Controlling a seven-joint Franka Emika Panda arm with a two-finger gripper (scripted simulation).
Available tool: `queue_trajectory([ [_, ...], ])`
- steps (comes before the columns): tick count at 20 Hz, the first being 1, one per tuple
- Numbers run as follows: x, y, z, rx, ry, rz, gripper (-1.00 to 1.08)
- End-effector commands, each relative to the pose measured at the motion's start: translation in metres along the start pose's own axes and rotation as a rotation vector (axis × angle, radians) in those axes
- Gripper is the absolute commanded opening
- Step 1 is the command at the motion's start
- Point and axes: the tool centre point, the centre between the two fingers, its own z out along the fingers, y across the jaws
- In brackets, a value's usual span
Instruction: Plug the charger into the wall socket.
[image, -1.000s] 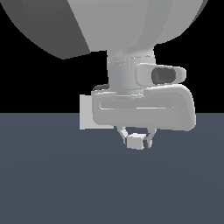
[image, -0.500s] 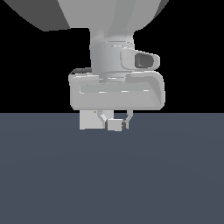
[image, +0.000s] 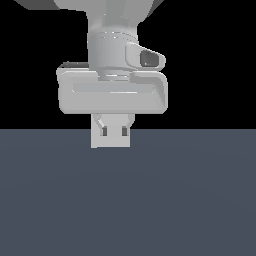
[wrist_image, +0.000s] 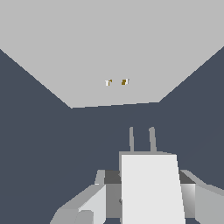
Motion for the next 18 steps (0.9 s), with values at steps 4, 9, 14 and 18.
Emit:
queue_trajectory([
  [4,0.0004,-0.0099,-0.0059,0.018,-0.002,-0.062,-1.00],
  [9,0.0002,-0.0126,-0.0075,0.023,-0.003,-0.079,-1.00],
  [14,0.0000,-0.0113,-0.0066,0.021,-0.003,-0.070,-1.00],
  [18,-0.0002,-0.0113,-0.0065,0.021,-0.004,-0.070,-1.00],
])
